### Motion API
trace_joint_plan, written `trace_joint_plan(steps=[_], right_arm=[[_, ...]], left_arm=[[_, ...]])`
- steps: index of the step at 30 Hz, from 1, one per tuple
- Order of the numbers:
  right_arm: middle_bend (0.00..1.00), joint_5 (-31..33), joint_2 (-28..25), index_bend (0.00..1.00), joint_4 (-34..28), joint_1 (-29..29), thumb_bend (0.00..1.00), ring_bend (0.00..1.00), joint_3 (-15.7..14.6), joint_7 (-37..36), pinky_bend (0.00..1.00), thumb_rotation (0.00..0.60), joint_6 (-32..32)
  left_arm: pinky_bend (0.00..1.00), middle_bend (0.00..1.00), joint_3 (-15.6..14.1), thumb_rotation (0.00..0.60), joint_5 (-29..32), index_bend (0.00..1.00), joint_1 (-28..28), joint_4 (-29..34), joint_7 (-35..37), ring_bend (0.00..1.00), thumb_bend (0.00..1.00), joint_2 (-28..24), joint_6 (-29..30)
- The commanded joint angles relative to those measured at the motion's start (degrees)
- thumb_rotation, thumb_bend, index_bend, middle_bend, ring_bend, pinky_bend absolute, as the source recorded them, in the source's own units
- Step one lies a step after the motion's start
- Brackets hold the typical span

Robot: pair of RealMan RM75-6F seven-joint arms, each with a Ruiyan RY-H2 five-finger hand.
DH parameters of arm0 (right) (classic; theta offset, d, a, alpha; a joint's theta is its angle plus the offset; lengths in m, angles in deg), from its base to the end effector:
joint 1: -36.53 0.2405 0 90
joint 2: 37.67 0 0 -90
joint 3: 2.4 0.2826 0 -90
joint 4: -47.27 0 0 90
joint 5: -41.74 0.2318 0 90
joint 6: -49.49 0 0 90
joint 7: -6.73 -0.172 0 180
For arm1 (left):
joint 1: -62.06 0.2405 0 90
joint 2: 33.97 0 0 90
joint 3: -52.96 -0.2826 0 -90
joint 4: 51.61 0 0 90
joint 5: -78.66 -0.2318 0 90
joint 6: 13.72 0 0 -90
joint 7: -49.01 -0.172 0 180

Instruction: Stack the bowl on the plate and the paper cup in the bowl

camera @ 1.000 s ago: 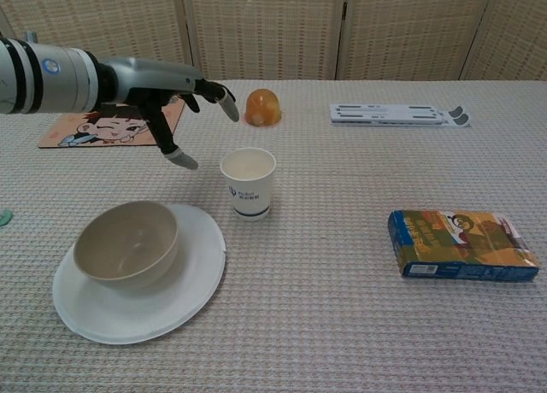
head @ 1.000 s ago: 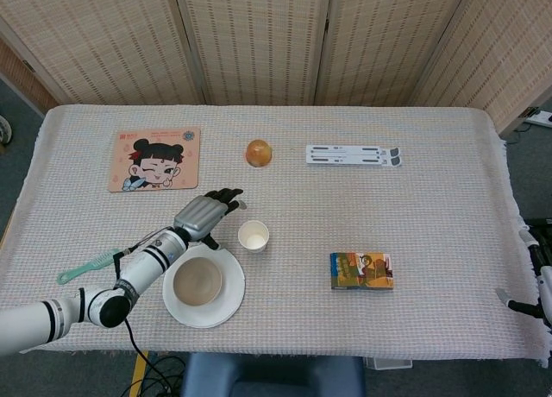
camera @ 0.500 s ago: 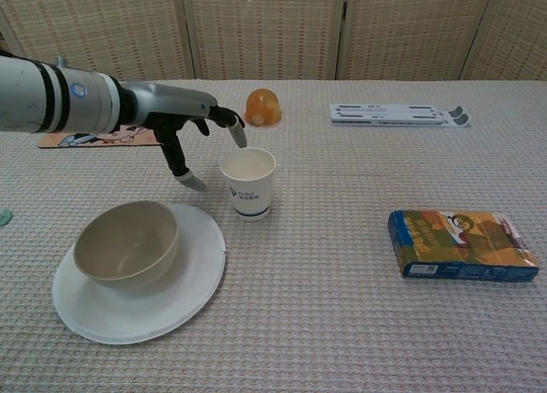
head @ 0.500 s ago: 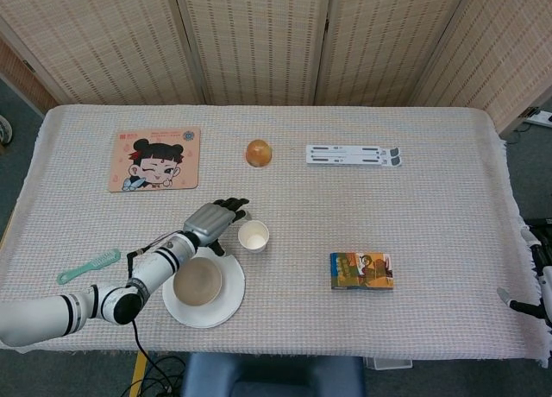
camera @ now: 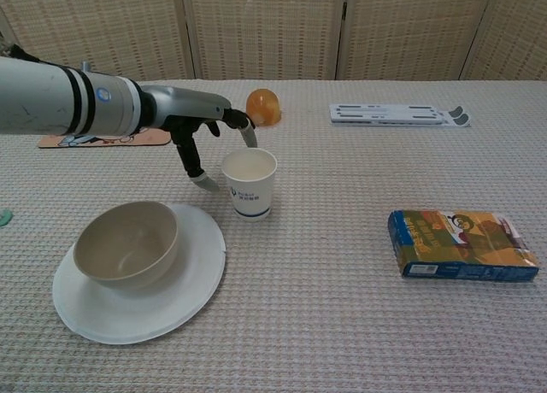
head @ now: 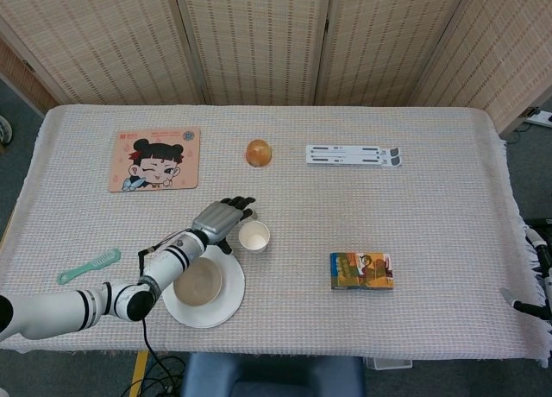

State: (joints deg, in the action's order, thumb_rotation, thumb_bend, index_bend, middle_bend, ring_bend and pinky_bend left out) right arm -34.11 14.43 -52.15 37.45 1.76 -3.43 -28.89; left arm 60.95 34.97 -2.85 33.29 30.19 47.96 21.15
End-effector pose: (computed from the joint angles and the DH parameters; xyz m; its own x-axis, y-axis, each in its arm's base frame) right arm -0.3756 -0.1885 0.2094 0.2733 -0.0780 0.9588 -0.9293 0.2359 0.2840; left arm -0.0764 0.4414 -0.0539 0.5371 0.4638 0.7045 0.8179 -0.4906 -0.3006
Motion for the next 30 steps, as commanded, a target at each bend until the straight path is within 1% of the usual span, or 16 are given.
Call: trace_joint_plan(steps=[1, 6, 18, 26, 30], right_arm=[[0.0, -0.1, 0.0, 0.0, 0.1, 0.0, 0.22, 0.0, 0.0, -0.1, 0.0, 0.6, 0.1], [0.0, -0.6, -0.1, 0.0, 0.2, 0.0, 0.22, 0.0, -0.1, -0.4, 0.0, 0.6, 0.1], [0.0, -2.5, -0.7, 0.0, 0.6, -0.7, 0.22, 0.0, -0.5, -2.7, 0.0, 0.6, -1.3], [0.0, -2.9, -1.0, 0.0, 0.8, -0.8, 0.22, 0.0, -0.6, -3.6, 0.0, 0.6, -1.3], [0.0, -3.1, -1.1, 0.0, 0.7, -0.8, 0.22, 0.0, -0.7, -4.1, 0.0, 0.6, -1.2]], left_arm=[[0.16, 0.05, -0.3, 0.6, 0.5, 0.24, -0.4, -0.1, 0.1, 0.0, 0.24, 0.2, 0.2], [0.16, 0.05, -0.8, 0.6, 1.0, 0.25, -1.1, 0.3, -0.2, 0.0, 0.24, 0.5, 0.7], [0.16, 0.05, -2.1, 0.6, 4.6, 0.26, -3.1, 2.9, -3.0, 0.0, 0.24, 1.0, 4.0], [0.16, 0.05, -2.3, 0.6, 6.3, 0.26, -4.3, 2.6, -3.9, 0.0, 0.24, 2.2, 4.7], [0.16, 0.05, -2.2, 0.6, 6.2, 0.28, -4.5, 2.2, -3.7, 0.0, 0.24, 2.8, 4.9]])
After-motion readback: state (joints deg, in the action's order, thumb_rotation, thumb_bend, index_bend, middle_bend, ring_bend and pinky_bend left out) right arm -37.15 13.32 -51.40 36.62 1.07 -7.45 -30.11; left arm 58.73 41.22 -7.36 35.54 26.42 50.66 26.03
